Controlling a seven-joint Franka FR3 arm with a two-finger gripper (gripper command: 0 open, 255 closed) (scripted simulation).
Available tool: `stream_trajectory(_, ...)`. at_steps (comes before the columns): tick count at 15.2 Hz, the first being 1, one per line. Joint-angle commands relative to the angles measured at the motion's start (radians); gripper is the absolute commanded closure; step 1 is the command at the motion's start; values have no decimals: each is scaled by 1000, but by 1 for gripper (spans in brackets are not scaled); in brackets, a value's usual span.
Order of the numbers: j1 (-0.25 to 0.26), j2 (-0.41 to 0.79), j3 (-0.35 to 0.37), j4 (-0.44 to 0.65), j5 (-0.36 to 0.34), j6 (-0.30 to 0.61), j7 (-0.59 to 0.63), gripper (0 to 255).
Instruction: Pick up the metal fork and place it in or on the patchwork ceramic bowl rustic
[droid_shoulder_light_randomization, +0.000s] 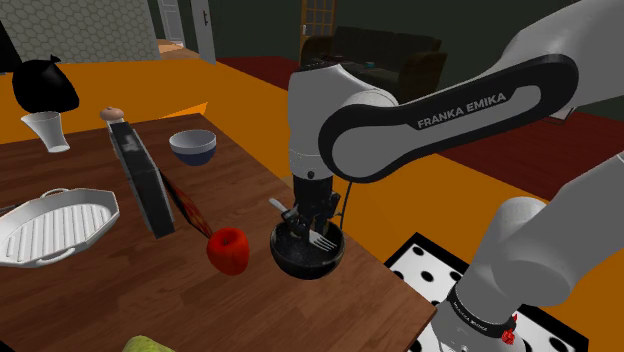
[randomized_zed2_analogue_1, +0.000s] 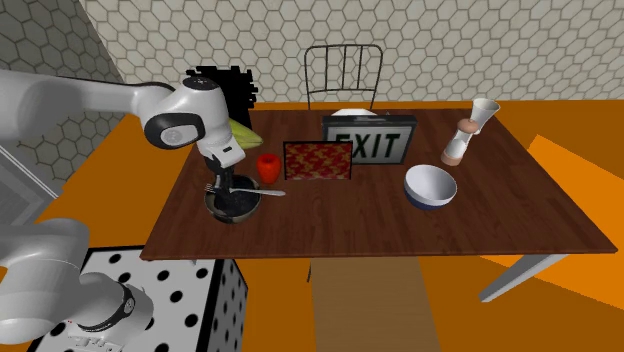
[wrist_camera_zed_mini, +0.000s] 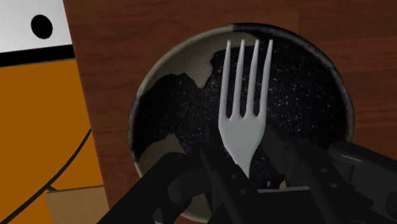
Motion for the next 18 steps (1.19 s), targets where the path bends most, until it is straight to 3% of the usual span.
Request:
stream_trajectory(1, 0, 0, 0, 0, 0, 0, 0, 0)
stream_trajectory(6, 0, 0, 0, 0, 0, 0, 0, 0)
stream_trajectory(10, -5, -29, -21, 105, -9, -133, -1, 0)
stream_trajectory(18, -5, -29, -21, 105, -9, -133, -1, 0)
